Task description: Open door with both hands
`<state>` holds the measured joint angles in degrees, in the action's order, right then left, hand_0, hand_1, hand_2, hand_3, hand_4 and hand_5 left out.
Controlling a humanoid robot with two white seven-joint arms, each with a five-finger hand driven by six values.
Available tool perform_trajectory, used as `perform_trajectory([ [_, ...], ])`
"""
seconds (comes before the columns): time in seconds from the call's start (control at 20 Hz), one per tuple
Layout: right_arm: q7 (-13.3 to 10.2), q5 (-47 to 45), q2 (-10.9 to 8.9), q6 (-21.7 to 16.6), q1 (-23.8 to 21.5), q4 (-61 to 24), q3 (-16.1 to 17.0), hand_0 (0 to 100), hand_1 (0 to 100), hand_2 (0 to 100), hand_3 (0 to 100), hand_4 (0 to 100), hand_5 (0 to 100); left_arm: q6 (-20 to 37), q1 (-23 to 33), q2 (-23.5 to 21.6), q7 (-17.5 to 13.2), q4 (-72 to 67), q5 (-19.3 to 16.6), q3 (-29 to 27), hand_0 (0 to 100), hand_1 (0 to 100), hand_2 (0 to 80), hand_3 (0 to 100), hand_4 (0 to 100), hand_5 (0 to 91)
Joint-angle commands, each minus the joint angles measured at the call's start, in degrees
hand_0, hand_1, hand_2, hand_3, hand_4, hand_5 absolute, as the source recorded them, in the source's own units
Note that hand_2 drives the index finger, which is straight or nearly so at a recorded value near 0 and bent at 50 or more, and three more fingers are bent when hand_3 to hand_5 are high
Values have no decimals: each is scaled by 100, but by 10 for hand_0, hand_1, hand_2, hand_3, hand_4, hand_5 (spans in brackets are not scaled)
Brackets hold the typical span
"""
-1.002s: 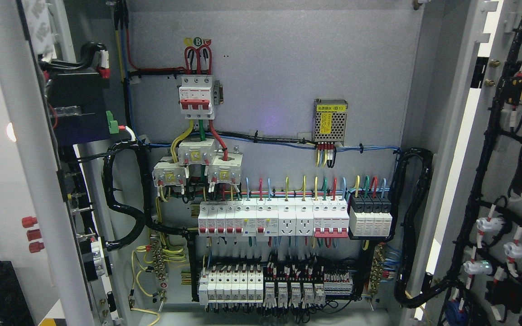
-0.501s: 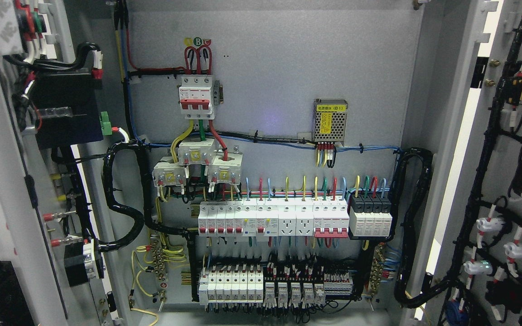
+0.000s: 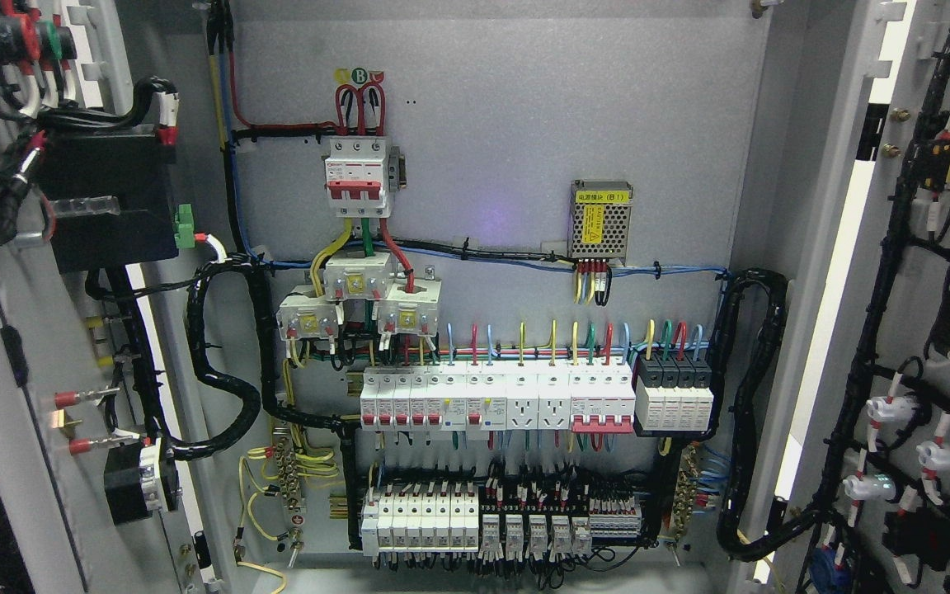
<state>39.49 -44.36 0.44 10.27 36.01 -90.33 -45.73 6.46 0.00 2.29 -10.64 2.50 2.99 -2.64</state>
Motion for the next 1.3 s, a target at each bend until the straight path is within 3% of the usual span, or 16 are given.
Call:
perform_trajectory([
  [0.0,6,6,245,10,134,15,-164,120,389,0,0,0,0,5,105,0,1,5,0,0,120,389,0,0,0,0],
  [0.65,-3,68,360,10,179,24,-340,120,389,0,0,0,0,5,105,0,1,-3,0,0,120,389,0,0,0,0],
  [0.9,-126,165,421,10,214,94,-331,120,389,0,0,0,0,-4,105,0,1,-30,0,0,120,389,0,0,0,0],
  [1.25,-126,173,351,-8,153,235,-7,120,389,0,0,0,0,-4,106,-9,1,5,0,9,120,389,0,0,0,0],
])
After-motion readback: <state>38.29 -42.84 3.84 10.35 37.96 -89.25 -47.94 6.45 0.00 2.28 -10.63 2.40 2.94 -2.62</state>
